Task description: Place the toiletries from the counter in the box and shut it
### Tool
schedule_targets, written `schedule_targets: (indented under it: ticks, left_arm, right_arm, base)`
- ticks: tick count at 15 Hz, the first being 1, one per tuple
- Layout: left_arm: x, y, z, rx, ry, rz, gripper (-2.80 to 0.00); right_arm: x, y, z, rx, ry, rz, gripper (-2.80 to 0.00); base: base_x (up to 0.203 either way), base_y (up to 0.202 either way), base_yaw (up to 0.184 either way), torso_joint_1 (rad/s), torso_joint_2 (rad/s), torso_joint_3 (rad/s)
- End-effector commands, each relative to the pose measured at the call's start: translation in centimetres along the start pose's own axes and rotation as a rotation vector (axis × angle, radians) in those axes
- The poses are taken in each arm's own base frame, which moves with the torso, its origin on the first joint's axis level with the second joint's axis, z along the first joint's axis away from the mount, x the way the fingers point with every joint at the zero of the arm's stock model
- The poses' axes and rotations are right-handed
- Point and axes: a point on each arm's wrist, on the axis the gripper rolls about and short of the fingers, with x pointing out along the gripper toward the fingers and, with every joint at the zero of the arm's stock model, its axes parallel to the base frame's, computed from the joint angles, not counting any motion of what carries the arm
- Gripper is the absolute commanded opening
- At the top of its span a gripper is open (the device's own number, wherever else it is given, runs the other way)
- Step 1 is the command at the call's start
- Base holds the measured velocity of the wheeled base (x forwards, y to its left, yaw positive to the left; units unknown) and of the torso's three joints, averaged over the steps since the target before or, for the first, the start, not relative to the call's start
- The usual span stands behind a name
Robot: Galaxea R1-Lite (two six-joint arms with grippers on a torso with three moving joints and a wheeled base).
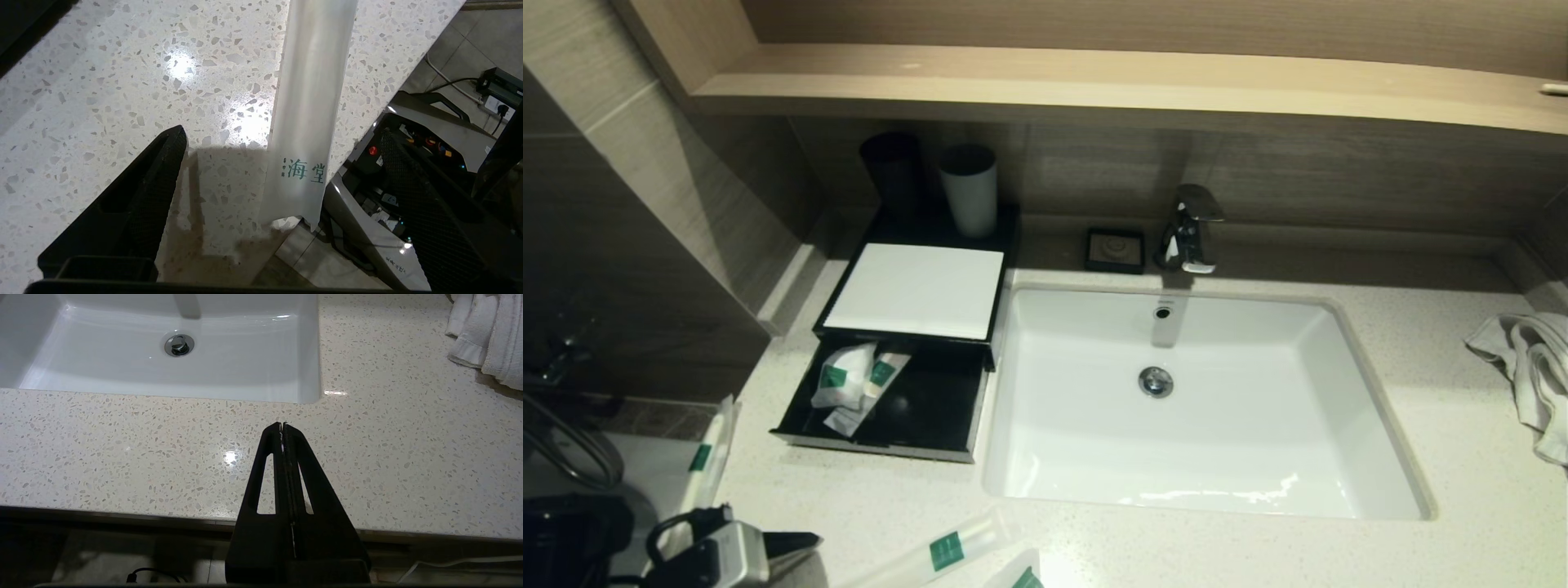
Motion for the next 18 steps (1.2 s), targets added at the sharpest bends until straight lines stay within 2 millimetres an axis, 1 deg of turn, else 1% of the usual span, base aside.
schedule_targets:
  ticks: [1,4,18]
  left_arm:
    - [0.23,-0.20,0.13,0.014,-0.006,-0.023,0.00]
    - [0.47,-0.43,0.12,0.018,0.028,-0.030,0.00]
    - [0.58,-0.37,-0.06,0.027,0.052,-0.015,0.00]
  right_arm:
    - [0.00,0.00,0.00,0.000,0.000,0.000,-2.80]
    - [0.00,0.00,0.00,0.000,0.000,0.000,-2.80]
    - [0.00,0.00,0.00,-0.001,0.000,0.000,-2.80]
  base:
    - [0.000,0.000,0.000,0.000,0.00,0.000]
    - [0.000,0.000,0.000,0.000,0.00,0.000]
    - [0.000,0.000,0.000,0.000,0.00,0.000]
